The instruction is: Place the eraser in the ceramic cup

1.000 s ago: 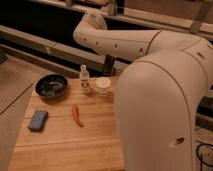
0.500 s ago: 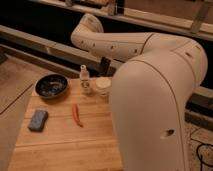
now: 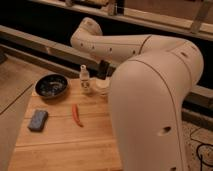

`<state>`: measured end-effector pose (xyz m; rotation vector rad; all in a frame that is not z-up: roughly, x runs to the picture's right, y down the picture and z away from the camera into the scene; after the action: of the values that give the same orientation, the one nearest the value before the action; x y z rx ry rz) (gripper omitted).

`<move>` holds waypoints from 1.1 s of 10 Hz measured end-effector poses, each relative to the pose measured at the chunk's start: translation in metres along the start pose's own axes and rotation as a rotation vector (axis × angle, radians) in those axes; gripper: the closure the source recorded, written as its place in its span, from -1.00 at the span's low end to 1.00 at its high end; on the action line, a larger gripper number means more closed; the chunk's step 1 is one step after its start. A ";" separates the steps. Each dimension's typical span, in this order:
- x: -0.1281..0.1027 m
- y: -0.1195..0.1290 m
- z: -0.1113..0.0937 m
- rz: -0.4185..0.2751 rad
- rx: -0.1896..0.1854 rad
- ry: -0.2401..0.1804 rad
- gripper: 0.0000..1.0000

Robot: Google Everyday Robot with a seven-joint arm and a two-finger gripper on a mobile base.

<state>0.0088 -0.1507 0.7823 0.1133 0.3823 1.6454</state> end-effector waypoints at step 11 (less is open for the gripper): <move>0.006 0.000 0.028 -0.017 0.039 0.056 0.81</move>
<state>0.0166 -0.1400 0.8079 0.0931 0.4570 1.6278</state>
